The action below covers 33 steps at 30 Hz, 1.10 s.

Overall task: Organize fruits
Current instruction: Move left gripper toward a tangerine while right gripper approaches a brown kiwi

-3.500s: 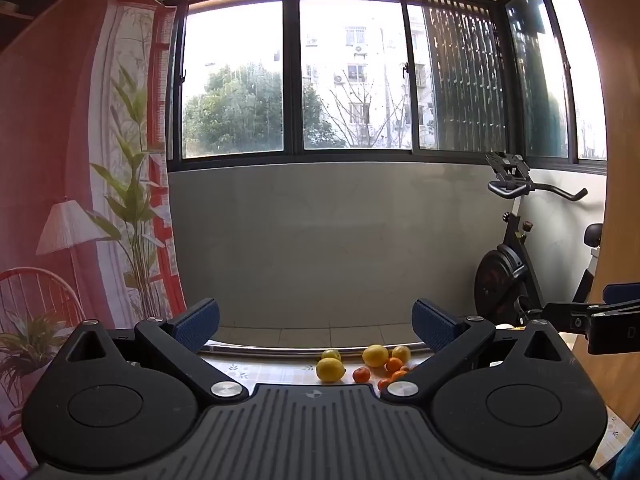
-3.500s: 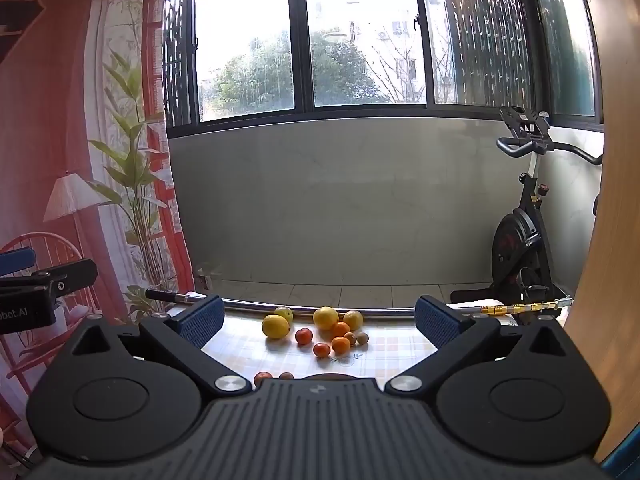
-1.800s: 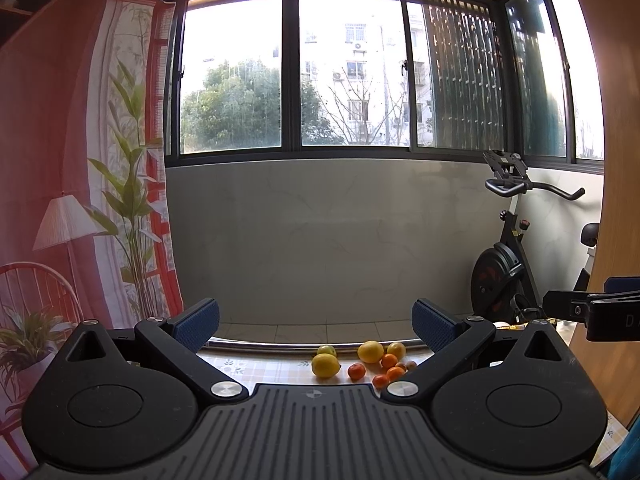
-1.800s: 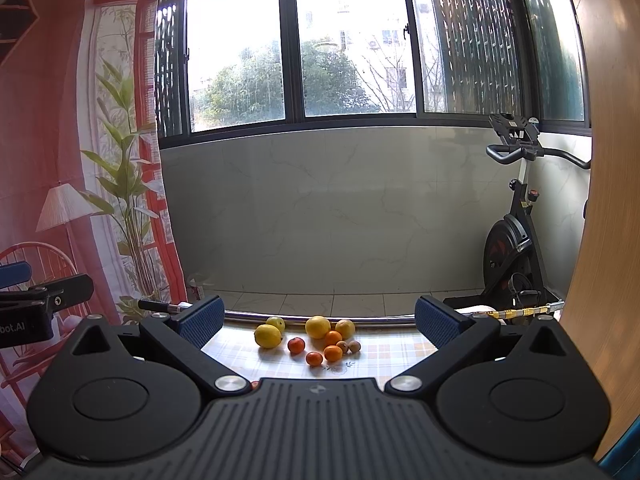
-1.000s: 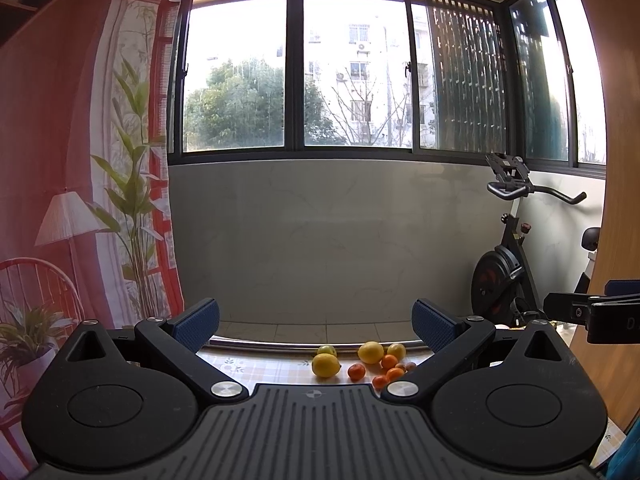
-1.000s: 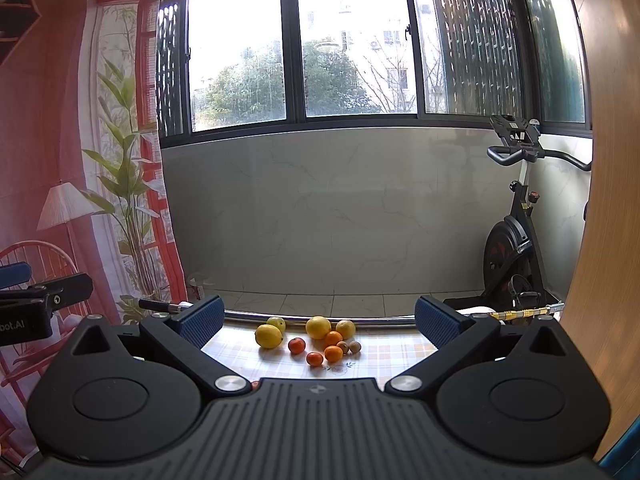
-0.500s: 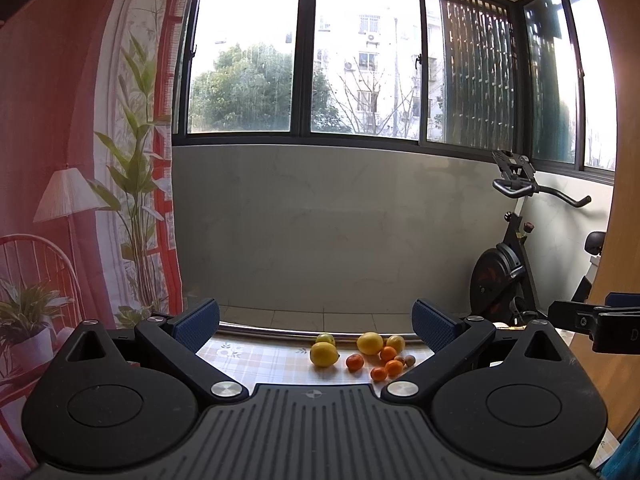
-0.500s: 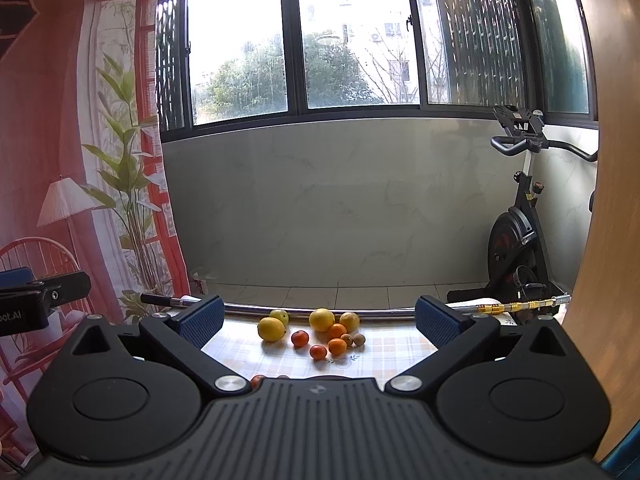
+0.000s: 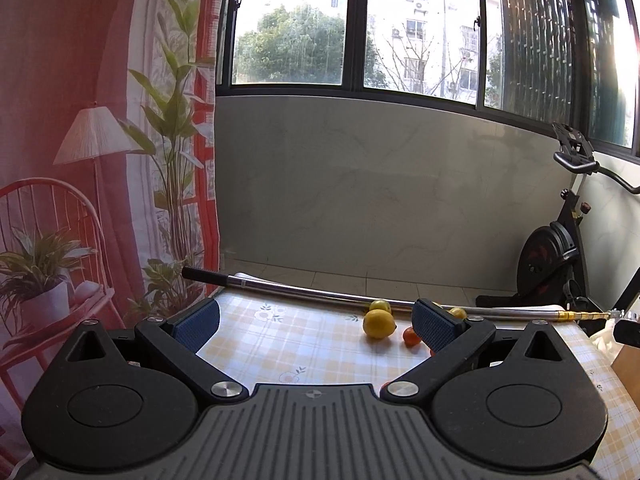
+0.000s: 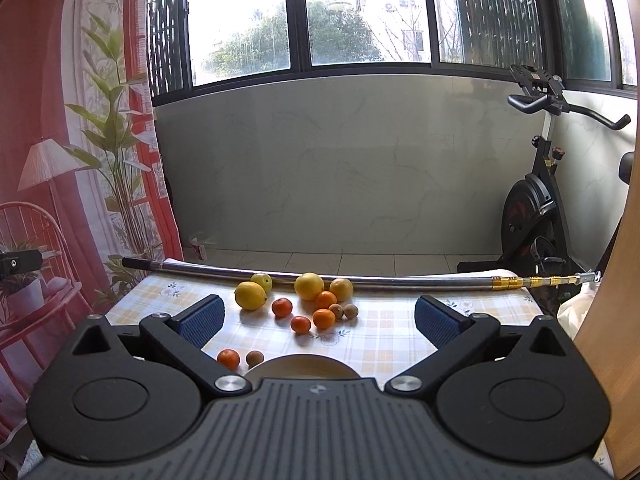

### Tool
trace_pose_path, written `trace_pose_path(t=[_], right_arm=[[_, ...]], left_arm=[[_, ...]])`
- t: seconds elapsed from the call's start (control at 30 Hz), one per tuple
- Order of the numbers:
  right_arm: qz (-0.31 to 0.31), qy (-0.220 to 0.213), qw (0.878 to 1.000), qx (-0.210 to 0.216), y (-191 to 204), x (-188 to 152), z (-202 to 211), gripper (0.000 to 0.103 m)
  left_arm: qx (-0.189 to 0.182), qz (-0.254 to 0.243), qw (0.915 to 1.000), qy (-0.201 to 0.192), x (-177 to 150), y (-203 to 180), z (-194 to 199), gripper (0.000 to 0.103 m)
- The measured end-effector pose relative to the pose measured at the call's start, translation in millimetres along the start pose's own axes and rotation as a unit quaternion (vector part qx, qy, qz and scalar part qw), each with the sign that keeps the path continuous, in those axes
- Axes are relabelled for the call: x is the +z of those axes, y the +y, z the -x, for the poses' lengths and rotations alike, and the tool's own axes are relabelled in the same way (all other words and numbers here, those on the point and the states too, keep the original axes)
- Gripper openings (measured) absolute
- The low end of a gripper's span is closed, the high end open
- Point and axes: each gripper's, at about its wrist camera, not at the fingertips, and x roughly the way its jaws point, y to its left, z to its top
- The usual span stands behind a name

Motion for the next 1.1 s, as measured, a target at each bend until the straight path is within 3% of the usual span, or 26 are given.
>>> trace_pose_path(t=[0.17, 0.33, 0.6, 0.77, 1.1], right_arm=[[-0.022, 0.032, 0.999, 0.013, -20, -10, -39, 0.103], [-0.032, 0.052, 0.998, 0.012, -34, -14, -70, 0.103], [-0.051, 0.076, 0.996, 0.011, -50, -22, -110, 0.103], [-0.059, 0.095, 0.994, 0.016, -57, -31, -131, 0.102], [-0.073, 0.12, 0.99, 0.023, -66, -39, -158, 0.1]], left_arm=[[-0.013, 0.008, 0.9995, 0.026, -8, 7, -37, 0.103], [-0.015, -0.022, 0.9982, 0.054, -17, -2, -75, 0.101], [-0.046, -0.03, 0.9932, 0.103, -34, -13, -126, 0.096], [-0.057, -0.054, 0.987, 0.14, -49, -28, -159, 0.09], [-0.127, -0.083, 0.9676, 0.202, -89, -57, -223, 0.08]])
